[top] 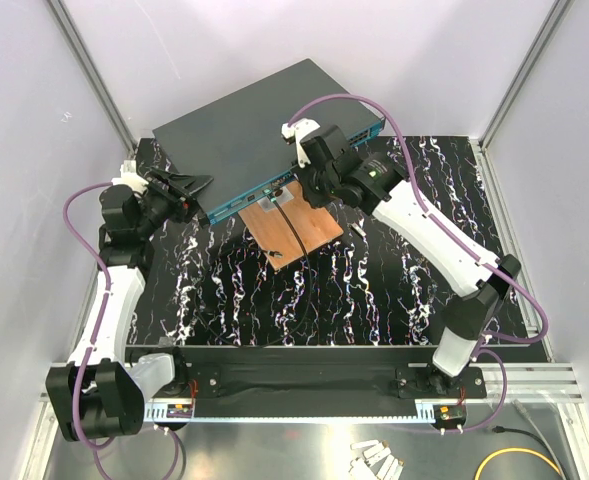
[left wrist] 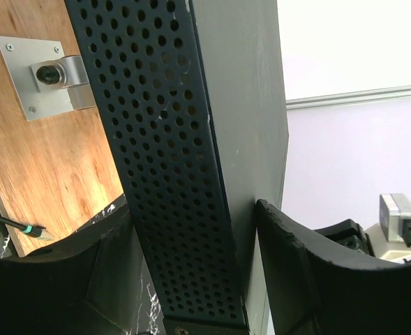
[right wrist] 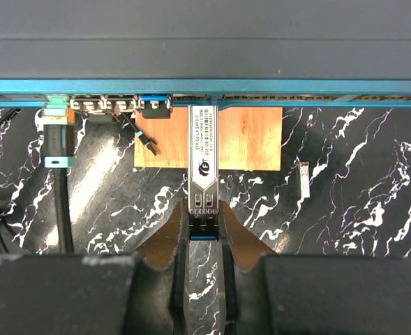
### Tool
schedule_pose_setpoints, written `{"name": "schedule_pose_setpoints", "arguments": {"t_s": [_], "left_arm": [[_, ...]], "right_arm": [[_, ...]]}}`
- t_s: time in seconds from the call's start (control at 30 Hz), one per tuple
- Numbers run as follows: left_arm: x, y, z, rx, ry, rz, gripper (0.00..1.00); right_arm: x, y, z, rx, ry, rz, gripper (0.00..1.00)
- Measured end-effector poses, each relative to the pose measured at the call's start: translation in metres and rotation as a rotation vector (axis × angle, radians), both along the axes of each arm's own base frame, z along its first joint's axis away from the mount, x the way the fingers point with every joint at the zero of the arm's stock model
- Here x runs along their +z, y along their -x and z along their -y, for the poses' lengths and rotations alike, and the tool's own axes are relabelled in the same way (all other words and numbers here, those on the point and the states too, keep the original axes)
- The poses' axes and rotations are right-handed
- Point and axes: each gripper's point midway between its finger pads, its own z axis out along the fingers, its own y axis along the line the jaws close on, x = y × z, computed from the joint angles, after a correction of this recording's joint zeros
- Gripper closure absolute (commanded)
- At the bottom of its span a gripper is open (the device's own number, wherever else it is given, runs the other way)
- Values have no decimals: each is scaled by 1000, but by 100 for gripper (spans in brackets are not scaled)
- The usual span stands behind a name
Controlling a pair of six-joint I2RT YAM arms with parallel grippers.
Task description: Insert the plug into the switch port
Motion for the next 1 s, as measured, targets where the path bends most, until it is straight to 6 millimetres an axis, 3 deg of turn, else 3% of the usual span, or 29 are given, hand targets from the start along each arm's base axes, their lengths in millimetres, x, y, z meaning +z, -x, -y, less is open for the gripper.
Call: {"name": "schedule_pose_setpoints", "arguments": {"t_s": [0.27, 0.77, 1.0], "left_arm": [[0, 0, 0, 9, 2, 6, 42], [0, 1, 1, 22, 0, 16, 43], [0, 1, 2, 27, -1, 18, 44]], "right_arm": [[12, 3, 2, 1, -4, 2, 100], [-8, 0, -3, -1, 25, -44, 100], [-7, -2, -5, -2, 22, -43, 100]]}}
